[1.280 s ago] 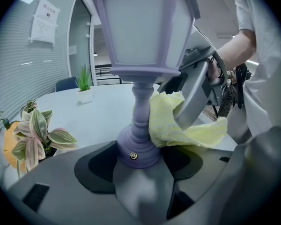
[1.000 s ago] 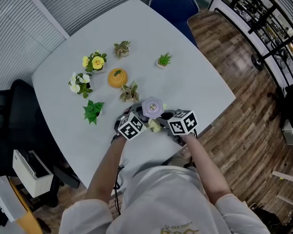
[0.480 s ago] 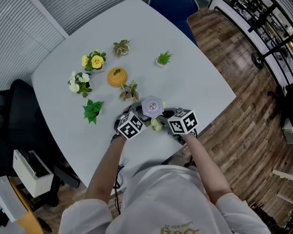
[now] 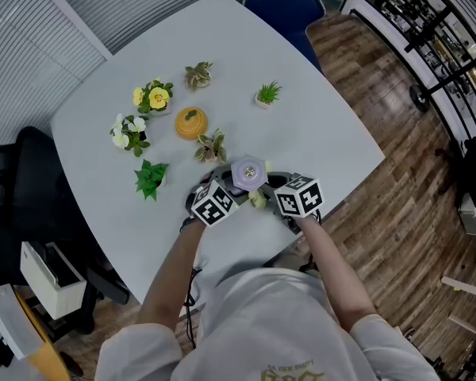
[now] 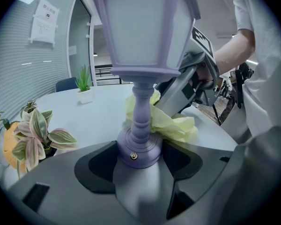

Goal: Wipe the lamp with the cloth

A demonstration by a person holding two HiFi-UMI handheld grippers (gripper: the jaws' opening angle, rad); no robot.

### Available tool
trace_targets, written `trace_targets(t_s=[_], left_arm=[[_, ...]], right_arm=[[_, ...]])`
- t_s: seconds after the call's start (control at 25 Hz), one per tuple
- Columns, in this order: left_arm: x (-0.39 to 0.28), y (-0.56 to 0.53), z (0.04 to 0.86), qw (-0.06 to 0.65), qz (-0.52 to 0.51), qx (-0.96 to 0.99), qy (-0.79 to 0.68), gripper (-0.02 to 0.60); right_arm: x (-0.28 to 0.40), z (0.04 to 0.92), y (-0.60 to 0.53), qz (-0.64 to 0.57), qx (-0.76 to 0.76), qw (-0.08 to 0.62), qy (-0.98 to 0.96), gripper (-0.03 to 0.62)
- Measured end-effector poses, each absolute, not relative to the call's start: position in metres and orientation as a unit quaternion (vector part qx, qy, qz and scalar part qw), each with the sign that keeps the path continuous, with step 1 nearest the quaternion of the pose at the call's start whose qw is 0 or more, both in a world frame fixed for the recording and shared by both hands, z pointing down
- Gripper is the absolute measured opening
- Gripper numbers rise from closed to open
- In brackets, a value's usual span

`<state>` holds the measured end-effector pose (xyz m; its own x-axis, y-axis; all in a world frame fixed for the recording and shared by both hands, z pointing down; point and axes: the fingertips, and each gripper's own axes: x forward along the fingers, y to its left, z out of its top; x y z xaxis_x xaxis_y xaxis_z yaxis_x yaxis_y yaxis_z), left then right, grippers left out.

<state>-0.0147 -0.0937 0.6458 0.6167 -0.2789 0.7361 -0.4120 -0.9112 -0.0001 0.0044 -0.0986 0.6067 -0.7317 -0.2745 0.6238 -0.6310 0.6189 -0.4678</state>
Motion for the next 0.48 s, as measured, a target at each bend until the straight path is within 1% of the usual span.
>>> trace_targets(t_s=[0.48], left_arm=[[-0.014, -0.094, 0.646, 0.083, 0.393, 0.895, -0.193, 0.311]], right_arm=[[0.005, 0.609, -0.117, 0.363, 0.273, 0.238, -0.859, 0.055]])
